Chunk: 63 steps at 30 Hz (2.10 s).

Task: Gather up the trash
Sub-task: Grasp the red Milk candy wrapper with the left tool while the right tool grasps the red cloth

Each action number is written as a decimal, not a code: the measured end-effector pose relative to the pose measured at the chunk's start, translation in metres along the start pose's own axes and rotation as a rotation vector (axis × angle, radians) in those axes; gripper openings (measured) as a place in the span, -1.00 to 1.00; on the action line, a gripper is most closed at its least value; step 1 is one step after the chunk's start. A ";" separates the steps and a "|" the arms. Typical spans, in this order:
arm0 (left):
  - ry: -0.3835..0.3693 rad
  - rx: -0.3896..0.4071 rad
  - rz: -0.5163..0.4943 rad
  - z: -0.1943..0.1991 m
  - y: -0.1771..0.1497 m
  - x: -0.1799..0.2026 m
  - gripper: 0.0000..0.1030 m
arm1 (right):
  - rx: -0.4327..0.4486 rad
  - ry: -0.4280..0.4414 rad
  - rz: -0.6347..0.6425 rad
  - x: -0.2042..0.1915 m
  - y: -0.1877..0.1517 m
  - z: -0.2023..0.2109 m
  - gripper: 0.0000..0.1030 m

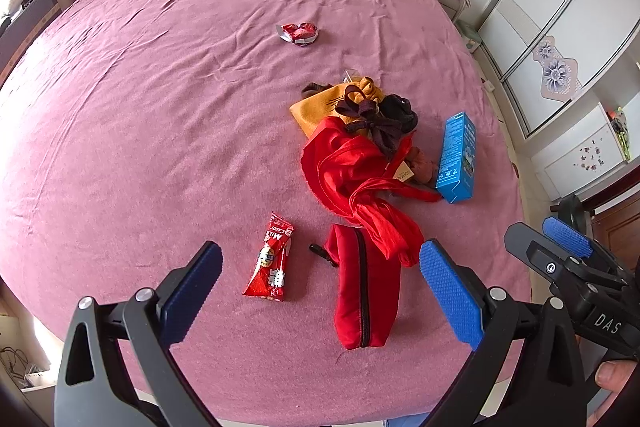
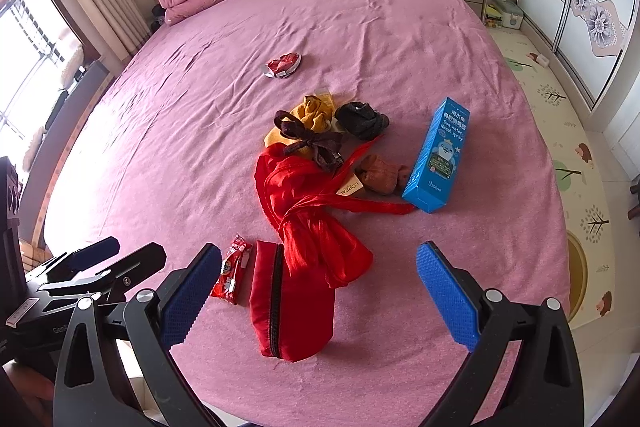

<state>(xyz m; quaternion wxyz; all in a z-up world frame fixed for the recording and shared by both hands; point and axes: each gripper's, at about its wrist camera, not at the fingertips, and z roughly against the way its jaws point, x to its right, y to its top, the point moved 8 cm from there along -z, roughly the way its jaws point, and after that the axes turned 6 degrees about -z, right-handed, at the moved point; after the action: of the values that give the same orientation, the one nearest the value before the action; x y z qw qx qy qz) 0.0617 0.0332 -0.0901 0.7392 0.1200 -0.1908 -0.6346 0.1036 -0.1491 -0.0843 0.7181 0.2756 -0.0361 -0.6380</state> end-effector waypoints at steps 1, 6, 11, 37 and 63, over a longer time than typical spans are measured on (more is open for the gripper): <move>0.000 -0.003 0.002 -0.001 0.000 -0.001 0.92 | -0.004 0.002 0.000 0.000 0.000 -0.001 0.83; -0.001 -0.019 0.017 -0.011 0.000 -0.006 0.92 | -0.022 0.007 -0.004 -0.002 0.001 -0.009 0.83; 0.001 -0.038 0.034 -0.019 -0.001 -0.014 0.92 | -0.046 0.014 0.008 -0.006 0.001 -0.021 0.83; 0.006 -0.193 0.061 -0.118 -0.016 -0.066 0.92 | -0.264 0.038 0.039 -0.015 0.006 -0.145 0.83; -0.055 -0.286 0.036 -0.185 -0.036 -0.065 0.92 | -0.479 -0.028 0.102 -0.003 -0.015 -0.225 -0.29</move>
<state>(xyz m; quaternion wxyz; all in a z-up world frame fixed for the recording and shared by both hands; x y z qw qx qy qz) 0.1021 0.0788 -0.2796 0.7545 -0.0072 -0.1207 -0.6451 0.1803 -0.0678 -0.2799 0.7938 0.0866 0.0923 -0.5949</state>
